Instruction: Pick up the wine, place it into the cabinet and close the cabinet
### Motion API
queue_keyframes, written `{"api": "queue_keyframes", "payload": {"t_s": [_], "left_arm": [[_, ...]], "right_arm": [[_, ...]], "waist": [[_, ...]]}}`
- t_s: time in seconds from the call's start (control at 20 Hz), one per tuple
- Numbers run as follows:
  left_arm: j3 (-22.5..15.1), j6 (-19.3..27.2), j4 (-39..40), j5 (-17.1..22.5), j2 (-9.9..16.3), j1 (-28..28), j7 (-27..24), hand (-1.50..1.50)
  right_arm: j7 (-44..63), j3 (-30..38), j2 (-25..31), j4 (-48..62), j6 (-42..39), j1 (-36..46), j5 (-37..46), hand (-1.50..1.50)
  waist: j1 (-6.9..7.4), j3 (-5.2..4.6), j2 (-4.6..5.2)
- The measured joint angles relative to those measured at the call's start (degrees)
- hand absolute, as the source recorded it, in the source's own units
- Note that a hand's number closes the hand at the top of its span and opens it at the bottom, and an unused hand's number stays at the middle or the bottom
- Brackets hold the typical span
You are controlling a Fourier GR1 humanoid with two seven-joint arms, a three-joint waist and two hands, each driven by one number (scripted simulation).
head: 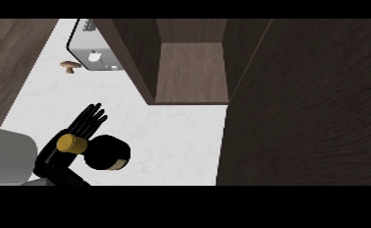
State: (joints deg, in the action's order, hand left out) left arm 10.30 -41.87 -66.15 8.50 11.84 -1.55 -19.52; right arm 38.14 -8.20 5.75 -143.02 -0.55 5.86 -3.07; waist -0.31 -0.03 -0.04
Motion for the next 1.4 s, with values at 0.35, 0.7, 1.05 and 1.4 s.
{"api": "queue_keyframes", "payload": {"t_s": [0.35, 0.7, 1.05, 1.4], "left_arm": [[-1.37, 1.25, 4.1, -2.71, -0.16, 0.34, -3.48, -1.5], [-2.59, 2.73, 8.56, -3.93, -1.09, -1.91, -5.92, -1.5], [-3.22, 1.18, 12.06, -1.68, -2.01, -4.58, -5.76, 1.5], [-6.75, 0.68, 10.19, -3.19, -1.65, -4.55, -7.34, 1.5]], "right_arm": [[-0.43, 0.72, 0.14, -0.03, -0.89, -0.62, -0.09, -1.5], [1.04, -0.48, -0.16, 0.0, -0.42, 0.58, 0.08, -1.5], [2.65, -0.6, -0.14, -0.07, 0.45, 1.71, 0.18, -1.5], [1.8, 0.89, 0.2, 0.28, -0.05, 1.37, 0.22, -1.5]], "waist": [[0.02, 0.01, -0.02], [-0.06, -0.01, -0.02], [-0.2, -0.01, -0.05], [-0.08, 0.04, -0.11]]}}
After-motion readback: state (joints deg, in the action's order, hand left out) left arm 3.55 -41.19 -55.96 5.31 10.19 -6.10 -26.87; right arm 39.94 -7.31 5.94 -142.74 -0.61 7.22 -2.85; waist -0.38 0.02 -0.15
